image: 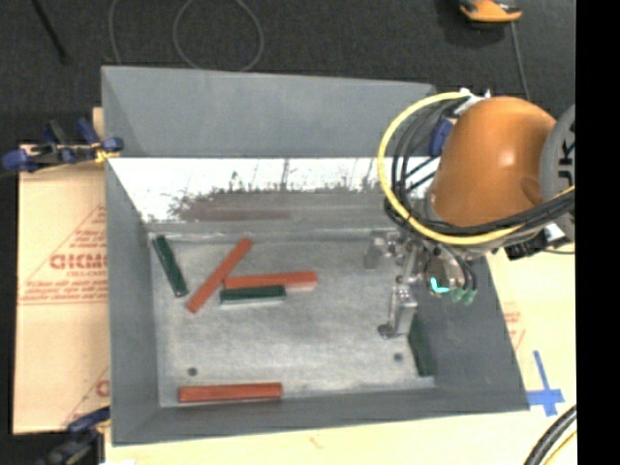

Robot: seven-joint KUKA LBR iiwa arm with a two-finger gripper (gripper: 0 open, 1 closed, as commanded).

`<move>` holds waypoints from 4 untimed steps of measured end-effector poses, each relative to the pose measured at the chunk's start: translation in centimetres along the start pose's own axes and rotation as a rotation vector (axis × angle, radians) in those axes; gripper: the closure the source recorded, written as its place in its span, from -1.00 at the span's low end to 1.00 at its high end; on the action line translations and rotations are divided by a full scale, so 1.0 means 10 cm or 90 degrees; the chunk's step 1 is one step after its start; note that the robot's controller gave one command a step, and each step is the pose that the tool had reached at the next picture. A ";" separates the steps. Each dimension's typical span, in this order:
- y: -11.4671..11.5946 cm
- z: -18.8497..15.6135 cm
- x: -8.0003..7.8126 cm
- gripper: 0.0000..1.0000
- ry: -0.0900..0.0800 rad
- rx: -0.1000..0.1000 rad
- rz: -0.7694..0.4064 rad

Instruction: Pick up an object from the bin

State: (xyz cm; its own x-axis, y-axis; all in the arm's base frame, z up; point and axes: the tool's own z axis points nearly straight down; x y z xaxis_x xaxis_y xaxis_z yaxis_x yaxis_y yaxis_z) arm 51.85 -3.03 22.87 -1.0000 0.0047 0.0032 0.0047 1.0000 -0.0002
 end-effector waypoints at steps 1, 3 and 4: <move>0.36 1.24 -0.66 -1.00 -0.002 0.000 -0.017; 0.64 1.57 -1.07 1.00 -0.007 0.000 -0.116; 0.79 0.15 -0.88 1.00 -0.005 0.001 -0.212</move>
Offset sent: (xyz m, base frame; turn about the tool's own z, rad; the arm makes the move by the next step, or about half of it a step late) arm 0.0652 0.0360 -0.1197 -0.0223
